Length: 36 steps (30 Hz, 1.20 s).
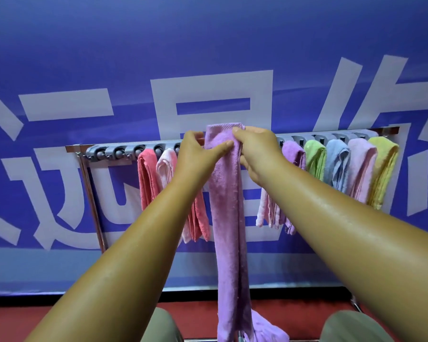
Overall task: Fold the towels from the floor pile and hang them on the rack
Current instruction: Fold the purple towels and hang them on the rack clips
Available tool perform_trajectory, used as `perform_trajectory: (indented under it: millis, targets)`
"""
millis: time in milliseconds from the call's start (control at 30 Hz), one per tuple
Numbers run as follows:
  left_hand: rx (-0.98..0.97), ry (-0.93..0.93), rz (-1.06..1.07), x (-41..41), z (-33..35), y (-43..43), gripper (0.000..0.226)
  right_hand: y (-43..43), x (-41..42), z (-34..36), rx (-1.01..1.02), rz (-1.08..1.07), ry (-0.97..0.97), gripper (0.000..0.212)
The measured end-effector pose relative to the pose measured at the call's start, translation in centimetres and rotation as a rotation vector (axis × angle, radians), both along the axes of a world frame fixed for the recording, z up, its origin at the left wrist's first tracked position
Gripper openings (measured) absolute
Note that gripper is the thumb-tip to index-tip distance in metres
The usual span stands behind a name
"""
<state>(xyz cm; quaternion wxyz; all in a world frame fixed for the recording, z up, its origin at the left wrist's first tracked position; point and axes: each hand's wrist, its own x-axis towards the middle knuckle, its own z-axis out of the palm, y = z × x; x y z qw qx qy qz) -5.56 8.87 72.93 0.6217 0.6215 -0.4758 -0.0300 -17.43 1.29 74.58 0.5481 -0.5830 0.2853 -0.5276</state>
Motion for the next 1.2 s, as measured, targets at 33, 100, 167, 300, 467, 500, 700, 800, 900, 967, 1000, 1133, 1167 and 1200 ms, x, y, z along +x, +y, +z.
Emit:
perform_trajectory:
  millis: [33, 100, 167, 300, 467, 500, 700, 800, 900, 967, 1000, 1133, 1167, 1200]
  targets:
    - [0.029, 0.077, -0.095, 0.3, -0.4, 0.3, 0.053, 0.3, -0.2, 0.4, 0.042, 0.023, -0.047, 0.017]
    - [0.151, 0.187, -0.305, 1.1, -1.6, 0.9, 0.036, 0.3, -0.4, 1.1, 0.126, 0.084, -0.173, 0.015]
    - [0.268, 0.212, -0.429, 1.9, -3.4, 1.2, 0.035, 0.0, -0.4, 1.7, 0.188, 0.116, -0.277, 0.022]
    - [0.333, 0.321, -0.555, 1.8, -6.8, 1.8, 0.042, -0.6, -0.3, 2.4, 0.259, 0.139, -0.35, 0.026]
    - [0.308, 0.428, -0.626, 1.3, -7.9, 2.1, 0.047, -1.2, -0.7, 1.1, 0.314, 0.153, -0.28, 0.022]
    - [0.282, 0.451, -0.641, 1.1, -7.6, 2.2, 0.043, -1.1, -0.9, 0.3, 0.321, 0.16, -0.221, 0.021]
    - [0.21, 0.612, -0.568, 0.2, -4.7, 2.2, 0.03, -1.3, -1.6, -6.9, 0.533, 0.359, 0.215, 0.046]
    - [0.209, 0.818, -0.52, 1.3, -3.7, 0.9, 0.024, -1.9, -0.9, -10.4, 0.595, 0.496, 0.221, 0.06]
    - [0.18, 0.949, -0.469, 3.0, -3.4, -1.1, 0.02, -1.0, -1.2, -12.2, 0.581, 0.625, 0.117, 0.075]
    - [0.153, 1.022, -0.406, 4.2, -3.5, -2.3, 0.021, -0.4, -1.8, -12.7, 0.601, 0.65, 0.032, 0.082]
    - [0.134, 1.068, -0.385, 4.9, -3.6, -2.9, 0.023, -0.1, -2.2, -12.9, 0.592, 0.654, -0.006, 0.084]
    - [0.113, 1.262, -0.381, 6.5, -4.7, -4.1, 0.027, 0.3, -2.6, -13.6, 0.451, 0.648, 0.007, 0.048]
    - [0.128, 1.292, -0.378, 6.7, -5.2, -4.3, 0.035, 0.1, -2.5, -13.8, 0.433, 0.619, 0.026, 0.041]
    - [0.131, 1.33, -0.393, 7.1, -6.0, -4.5, 0.044, -0.2, -2.4, -14.1, 0.414, 0.586, 0.038, 0.038]
